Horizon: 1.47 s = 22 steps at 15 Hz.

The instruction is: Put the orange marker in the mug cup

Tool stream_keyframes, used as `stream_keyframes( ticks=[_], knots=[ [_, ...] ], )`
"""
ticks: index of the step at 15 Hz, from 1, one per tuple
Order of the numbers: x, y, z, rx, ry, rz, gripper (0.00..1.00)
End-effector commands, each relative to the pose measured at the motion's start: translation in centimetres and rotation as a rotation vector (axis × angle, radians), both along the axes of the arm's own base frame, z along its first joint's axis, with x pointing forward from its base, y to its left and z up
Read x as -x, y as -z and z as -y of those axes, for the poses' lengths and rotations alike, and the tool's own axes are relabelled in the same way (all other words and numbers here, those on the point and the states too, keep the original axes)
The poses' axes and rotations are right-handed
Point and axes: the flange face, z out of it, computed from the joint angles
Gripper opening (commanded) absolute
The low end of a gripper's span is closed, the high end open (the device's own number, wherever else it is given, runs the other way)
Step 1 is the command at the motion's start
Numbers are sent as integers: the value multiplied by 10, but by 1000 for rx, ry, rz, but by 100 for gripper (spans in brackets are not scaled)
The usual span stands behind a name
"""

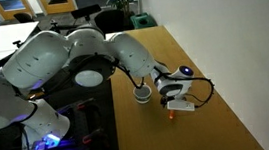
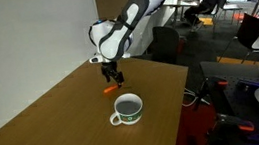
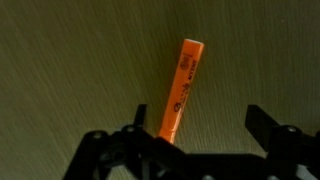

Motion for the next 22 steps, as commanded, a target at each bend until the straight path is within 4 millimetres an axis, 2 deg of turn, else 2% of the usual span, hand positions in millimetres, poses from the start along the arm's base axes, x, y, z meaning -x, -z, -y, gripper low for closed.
stream_keyframes(
  ticks=[1, 6, 8, 9, 13, 14, 15, 16, 18, 19, 22],
  knots=[
    [-9, 5, 1, -14, -10, -14, 100],
    [-11, 14, 3, -15, -3, -21, 100],
    [-13, 16, 3, -16, -2, -24, 91],
    [-13, 17, 4, -17, -1, -25, 73],
    [-16, 18, 5, -19, 1, -29, 68],
    [-17, 19, 6, -19, 2, -30, 71],
    [-17, 19, 6, -19, 2, -31, 68],
    [-18, 18, 6, -18, 1, -31, 62],
    [-19, 17, 7, -18, 1, -31, 36],
    [-20, 17, 7, -18, 1, -30, 27],
    [-21, 16, 8, -15, -1, -30, 7]
  ],
)
